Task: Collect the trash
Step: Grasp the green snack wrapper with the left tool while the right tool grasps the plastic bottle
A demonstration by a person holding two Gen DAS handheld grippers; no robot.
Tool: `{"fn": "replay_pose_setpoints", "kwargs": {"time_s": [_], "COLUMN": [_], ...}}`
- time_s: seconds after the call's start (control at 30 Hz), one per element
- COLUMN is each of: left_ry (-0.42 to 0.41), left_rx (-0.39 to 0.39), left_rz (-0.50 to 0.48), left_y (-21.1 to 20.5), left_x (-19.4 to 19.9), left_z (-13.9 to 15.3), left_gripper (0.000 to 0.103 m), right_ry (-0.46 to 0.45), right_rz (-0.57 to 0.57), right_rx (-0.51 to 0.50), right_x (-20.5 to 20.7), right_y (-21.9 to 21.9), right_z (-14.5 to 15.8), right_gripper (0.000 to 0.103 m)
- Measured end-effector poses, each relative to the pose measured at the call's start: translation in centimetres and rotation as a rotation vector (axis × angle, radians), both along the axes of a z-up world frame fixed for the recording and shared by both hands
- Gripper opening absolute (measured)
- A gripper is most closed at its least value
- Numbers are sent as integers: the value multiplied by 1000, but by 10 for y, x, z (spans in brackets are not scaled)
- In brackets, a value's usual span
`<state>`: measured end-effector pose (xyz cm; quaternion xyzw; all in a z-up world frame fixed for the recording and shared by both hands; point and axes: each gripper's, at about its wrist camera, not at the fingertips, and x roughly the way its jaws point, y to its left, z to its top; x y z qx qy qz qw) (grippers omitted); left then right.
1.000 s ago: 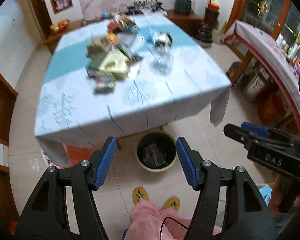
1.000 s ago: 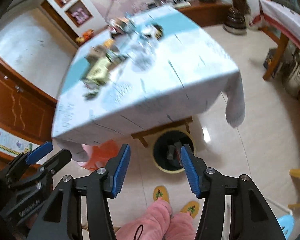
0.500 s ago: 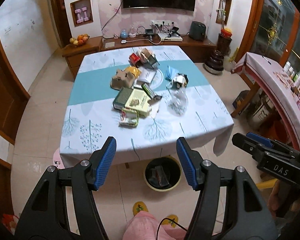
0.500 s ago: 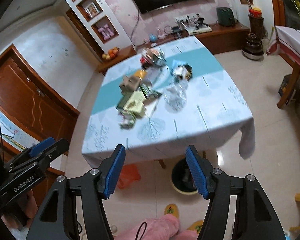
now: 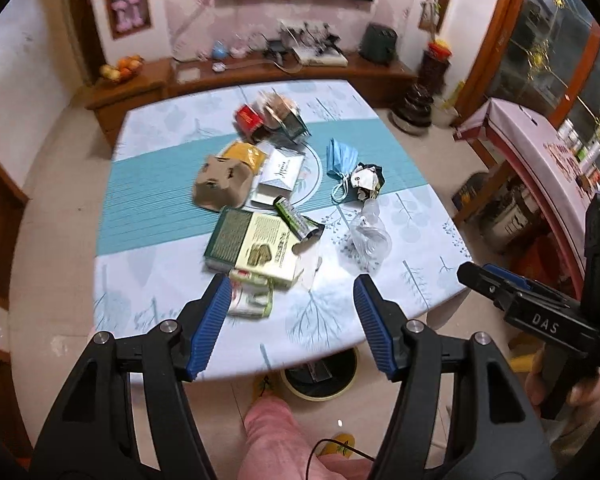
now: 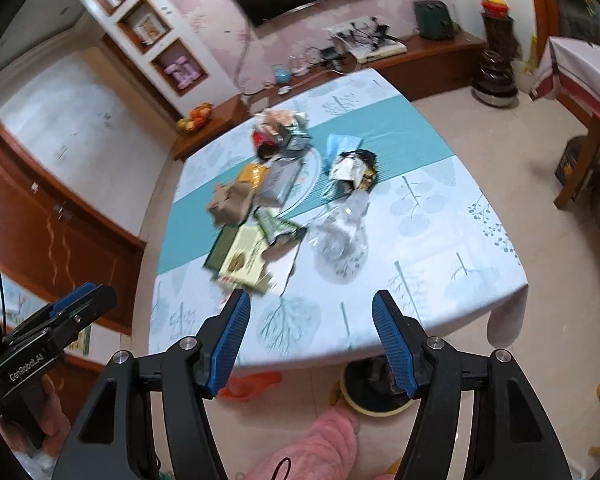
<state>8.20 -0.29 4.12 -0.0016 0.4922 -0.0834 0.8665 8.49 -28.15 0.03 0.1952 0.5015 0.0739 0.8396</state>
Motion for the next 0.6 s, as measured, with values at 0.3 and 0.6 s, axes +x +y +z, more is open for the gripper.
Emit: {"fn": "replay_pose_setpoints", "kwargs": {"time_s": [0.3, 0.6], "left_ry": [204, 385], "left_rx": [-20, -68], "left_rz": [-162, -197], "left_y": [-5, -6], "left_x": [139, 222], "left_z": [-95, -177], "left_gripper": [60, 60], "right_ry": [192, 287], "right_rz": [-157, -271], "right_rx": [31, 127], "right_x": [96, 142], "right_y": [0, 7], "right_z": [-92, -150], "right_gripper": [64, 64]}}
